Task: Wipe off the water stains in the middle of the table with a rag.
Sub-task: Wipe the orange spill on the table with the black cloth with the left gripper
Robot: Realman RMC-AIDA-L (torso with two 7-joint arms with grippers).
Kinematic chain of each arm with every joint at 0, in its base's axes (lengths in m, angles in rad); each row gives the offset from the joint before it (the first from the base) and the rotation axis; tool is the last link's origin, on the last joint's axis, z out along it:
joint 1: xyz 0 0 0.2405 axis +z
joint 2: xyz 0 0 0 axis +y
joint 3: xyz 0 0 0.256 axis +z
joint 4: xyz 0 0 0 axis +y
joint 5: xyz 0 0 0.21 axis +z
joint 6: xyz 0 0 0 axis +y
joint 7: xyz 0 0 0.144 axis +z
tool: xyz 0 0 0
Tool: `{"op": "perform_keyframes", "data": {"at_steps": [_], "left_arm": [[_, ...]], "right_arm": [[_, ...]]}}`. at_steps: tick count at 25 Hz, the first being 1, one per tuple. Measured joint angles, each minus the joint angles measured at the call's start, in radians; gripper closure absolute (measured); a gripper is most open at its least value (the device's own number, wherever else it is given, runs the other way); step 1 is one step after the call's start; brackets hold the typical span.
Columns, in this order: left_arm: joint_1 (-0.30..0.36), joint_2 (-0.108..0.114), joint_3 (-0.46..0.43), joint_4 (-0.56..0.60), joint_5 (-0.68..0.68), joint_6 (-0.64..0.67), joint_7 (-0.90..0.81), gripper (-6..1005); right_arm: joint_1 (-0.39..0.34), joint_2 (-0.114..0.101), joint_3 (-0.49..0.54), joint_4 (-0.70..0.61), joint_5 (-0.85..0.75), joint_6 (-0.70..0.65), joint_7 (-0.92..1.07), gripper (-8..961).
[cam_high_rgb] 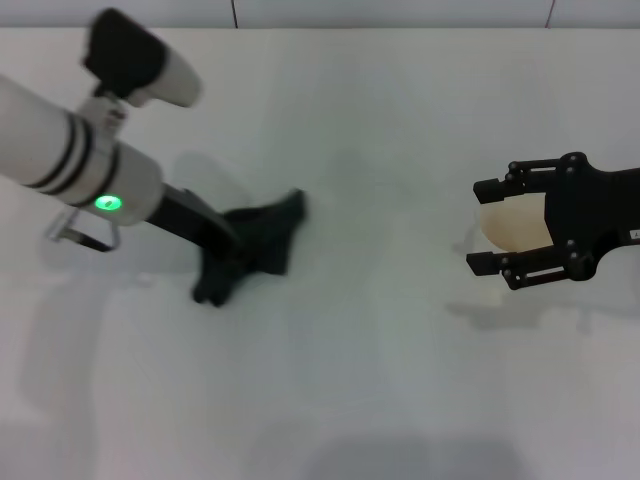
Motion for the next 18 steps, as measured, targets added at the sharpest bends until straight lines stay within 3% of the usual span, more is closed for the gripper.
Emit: {"op": "perform_keyframes", "data": {"at_steps": [3,9,18], "left_arm": [[-0.017,-0.001,0.125,0.002,-0.085,0.0,-0.028,922],[-0.008,-0.004,0.281,0.069,-0.145,-0.009,-0.121,920],[0.026,0.004,0.297,0.144,-0.118,0.003,-0.188,915]], "right_arm": [[-0.004,0.0,0.003,-0.005,0.001,-0.004,0.002,170],[-0.009,0.0,0.006,-0.006,0.007,-0.007,0.003,170],[-0.011,0.0,0.009,-0.008,0.008,-0.007,0.001,170]]}}
